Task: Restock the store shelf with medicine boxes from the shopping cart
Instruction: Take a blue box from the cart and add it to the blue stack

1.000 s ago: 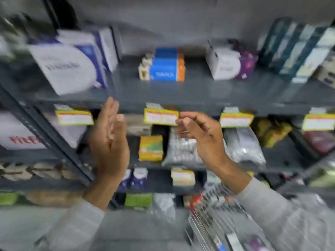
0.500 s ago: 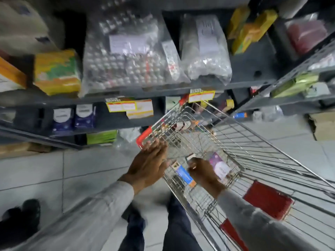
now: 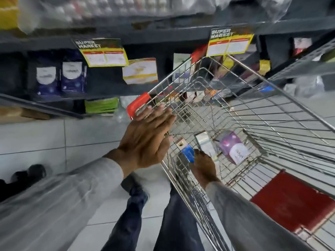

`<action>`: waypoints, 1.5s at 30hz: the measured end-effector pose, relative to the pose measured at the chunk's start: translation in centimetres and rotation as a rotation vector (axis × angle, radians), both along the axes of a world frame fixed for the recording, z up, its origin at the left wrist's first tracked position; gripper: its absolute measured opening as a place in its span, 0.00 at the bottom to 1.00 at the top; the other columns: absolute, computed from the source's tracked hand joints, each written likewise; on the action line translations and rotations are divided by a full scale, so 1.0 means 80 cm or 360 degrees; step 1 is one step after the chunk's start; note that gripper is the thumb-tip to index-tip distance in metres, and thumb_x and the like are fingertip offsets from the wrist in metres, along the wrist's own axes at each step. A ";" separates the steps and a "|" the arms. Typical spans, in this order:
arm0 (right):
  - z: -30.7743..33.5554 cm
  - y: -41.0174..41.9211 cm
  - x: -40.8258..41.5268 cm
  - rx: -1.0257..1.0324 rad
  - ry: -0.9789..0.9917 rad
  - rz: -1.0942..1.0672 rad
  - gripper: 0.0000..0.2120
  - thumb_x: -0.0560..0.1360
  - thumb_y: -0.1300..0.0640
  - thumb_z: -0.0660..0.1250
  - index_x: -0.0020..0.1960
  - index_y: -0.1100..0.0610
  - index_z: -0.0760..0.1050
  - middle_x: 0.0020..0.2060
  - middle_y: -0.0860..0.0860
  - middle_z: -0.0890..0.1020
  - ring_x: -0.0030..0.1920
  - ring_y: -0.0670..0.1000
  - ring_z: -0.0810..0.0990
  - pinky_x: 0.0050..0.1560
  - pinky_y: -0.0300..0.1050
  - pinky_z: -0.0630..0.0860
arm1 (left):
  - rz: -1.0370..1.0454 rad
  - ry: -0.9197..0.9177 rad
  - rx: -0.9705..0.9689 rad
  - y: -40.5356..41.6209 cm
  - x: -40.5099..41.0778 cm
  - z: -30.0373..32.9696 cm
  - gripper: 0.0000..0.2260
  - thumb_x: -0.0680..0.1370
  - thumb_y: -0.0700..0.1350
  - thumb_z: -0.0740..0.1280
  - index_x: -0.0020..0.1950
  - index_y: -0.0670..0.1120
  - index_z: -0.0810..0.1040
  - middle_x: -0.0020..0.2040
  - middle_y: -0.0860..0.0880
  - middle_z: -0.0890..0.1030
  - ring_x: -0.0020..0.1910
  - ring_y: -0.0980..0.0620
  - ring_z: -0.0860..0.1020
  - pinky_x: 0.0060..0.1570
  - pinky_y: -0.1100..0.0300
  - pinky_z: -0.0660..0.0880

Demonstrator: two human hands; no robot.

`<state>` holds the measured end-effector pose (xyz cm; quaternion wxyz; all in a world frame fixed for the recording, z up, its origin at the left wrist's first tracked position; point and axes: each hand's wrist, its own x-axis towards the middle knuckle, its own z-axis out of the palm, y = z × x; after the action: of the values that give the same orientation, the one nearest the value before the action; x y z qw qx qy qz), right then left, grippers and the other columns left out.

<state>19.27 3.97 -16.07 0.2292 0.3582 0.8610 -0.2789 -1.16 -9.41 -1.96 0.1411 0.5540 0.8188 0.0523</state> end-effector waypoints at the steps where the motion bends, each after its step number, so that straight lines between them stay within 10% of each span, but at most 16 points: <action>1: -0.003 -0.001 -0.001 0.0007 0.0000 -0.0019 0.17 0.73 0.53 0.69 0.59 0.58 0.74 0.48 0.53 0.83 0.47 0.55 0.84 0.47 0.52 0.84 | 0.0008 0.0002 0.0010 0.000 0.000 -0.001 0.29 0.80 0.56 0.53 0.79 0.44 0.65 0.80 0.44 0.67 0.81 0.45 0.60 0.79 0.43 0.56; 13: 0.202 0.032 -0.018 0.0118 0.0276 -0.0036 0.10 0.73 0.59 0.66 0.53 0.51 0.79 0.40 0.48 0.84 0.32 0.45 0.79 0.30 0.35 0.70 | 0.0134 -0.0447 -0.0146 0.003 -0.011 0.079 0.33 0.82 0.58 0.50 0.83 0.43 0.47 0.84 0.43 0.51 0.83 0.48 0.48 0.81 0.53 0.42; 20: 0.451 0.036 -0.070 0.0629 0.0798 0.0194 0.27 0.66 0.49 0.65 0.63 0.55 0.82 0.48 0.55 0.86 0.49 0.57 0.82 0.45 0.46 0.76 | 0.0308 -0.0310 0.0690 -0.020 -0.049 0.249 0.30 0.83 0.52 0.58 0.83 0.44 0.55 0.83 0.45 0.57 0.83 0.50 0.54 0.80 0.46 0.55; 30: 0.722 -0.015 -0.201 0.0978 0.1588 0.0503 0.25 0.68 0.46 0.66 0.63 0.53 0.81 0.52 0.46 0.83 0.53 0.47 0.76 0.59 0.29 0.66 | 0.0456 0.0384 0.1605 -0.124 -0.178 0.509 0.28 0.82 0.48 0.63 0.81 0.43 0.61 0.82 0.46 0.61 0.82 0.49 0.56 0.80 0.47 0.56; 33: 0.774 -0.026 -0.264 0.0941 0.1711 0.0617 0.27 0.69 0.43 0.65 0.65 0.52 0.80 0.54 0.48 0.84 0.54 0.51 0.80 0.56 0.44 0.74 | 0.0626 0.0544 0.1569 -0.159 -0.240 0.545 0.28 0.83 0.51 0.60 0.81 0.44 0.61 0.82 0.47 0.62 0.82 0.50 0.56 0.80 0.48 0.55; 45: 0.786 -0.070 -0.502 0.1087 0.1698 0.0854 0.23 0.67 0.61 0.77 0.62 0.56 0.81 0.57 0.53 0.84 0.59 0.57 0.79 0.62 0.49 0.74 | 0.0936 0.0683 0.0905 -0.203 -0.349 0.518 0.36 0.82 0.64 0.37 0.77 0.45 0.70 0.77 0.47 0.71 0.78 0.50 0.66 0.79 0.55 0.54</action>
<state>-20.89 -1.67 46.83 -0.2908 -0.0014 0.9547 -0.0637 -29.11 -25.63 39.52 -0.2100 0.3133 0.9050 0.1968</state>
